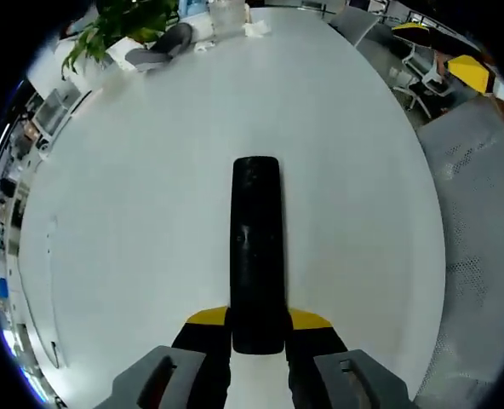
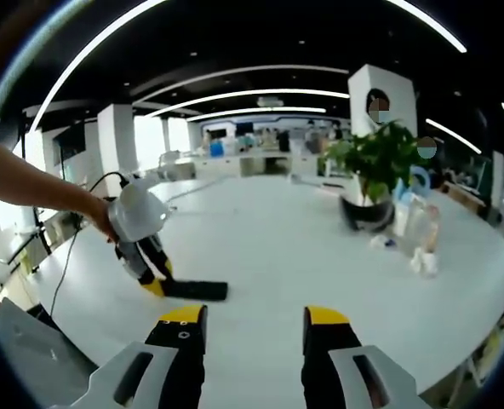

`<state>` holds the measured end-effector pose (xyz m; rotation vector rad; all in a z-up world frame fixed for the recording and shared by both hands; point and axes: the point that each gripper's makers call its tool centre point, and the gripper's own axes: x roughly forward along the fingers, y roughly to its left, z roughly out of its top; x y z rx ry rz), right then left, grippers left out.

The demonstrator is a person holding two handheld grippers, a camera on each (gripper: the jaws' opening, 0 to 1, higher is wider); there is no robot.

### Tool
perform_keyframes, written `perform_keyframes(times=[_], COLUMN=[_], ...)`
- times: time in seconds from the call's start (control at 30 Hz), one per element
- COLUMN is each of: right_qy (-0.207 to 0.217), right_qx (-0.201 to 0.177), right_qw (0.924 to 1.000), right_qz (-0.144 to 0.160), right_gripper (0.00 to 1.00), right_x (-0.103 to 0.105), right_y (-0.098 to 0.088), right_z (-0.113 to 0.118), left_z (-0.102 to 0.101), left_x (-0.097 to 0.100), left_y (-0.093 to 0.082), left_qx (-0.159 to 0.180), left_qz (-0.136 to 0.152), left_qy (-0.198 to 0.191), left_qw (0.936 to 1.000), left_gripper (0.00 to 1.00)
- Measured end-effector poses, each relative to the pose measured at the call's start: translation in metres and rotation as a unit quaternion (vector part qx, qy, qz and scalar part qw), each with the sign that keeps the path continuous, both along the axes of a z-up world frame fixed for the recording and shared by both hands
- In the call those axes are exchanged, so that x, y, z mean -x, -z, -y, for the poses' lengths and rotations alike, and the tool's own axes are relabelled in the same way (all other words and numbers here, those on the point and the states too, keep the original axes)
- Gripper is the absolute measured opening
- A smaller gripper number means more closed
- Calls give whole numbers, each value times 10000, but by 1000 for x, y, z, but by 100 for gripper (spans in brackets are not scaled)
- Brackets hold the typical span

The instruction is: Press the specified remote control buttons in sequence, fully releasing each button before pressing the next.

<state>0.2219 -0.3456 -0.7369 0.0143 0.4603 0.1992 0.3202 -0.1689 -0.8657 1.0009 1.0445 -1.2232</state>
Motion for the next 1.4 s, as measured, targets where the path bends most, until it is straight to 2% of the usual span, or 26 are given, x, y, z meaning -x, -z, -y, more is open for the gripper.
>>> perform_keyframes(times=[0.2, 0.37, 0.6, 0.93, 1.4], right_qy=[-10, -46, -17, -47, -101], right_qx=[-10, 7, -5, 2, 25], right_qw=[10000, 10000, 10000, 10000, 9999], right_qz=[-2, -5, -9, -11, -84], right_gripper=[42, 41, 39, 36, 30], right_x=[0, 1, 1, 1, 2], right_y=[0, 0, 0, 0, 2], right_z=[0, -2, -1, -2, -3], left_z=[-1, -3, -2, -1, 2], left_x=[5, 20, 31, 40, 57], left_y=[0, 0, 0, 0, -1], left_qx=[27, 151, 370, 227, 345], left_qz=[3, -20, -2, 13, 12], left_qy=[-179, -249, -367, -343, -397], left_qw=[9998, 9996, 9986, 9992, 9986], left_gripper=[23, 23, 23, 23, 23])
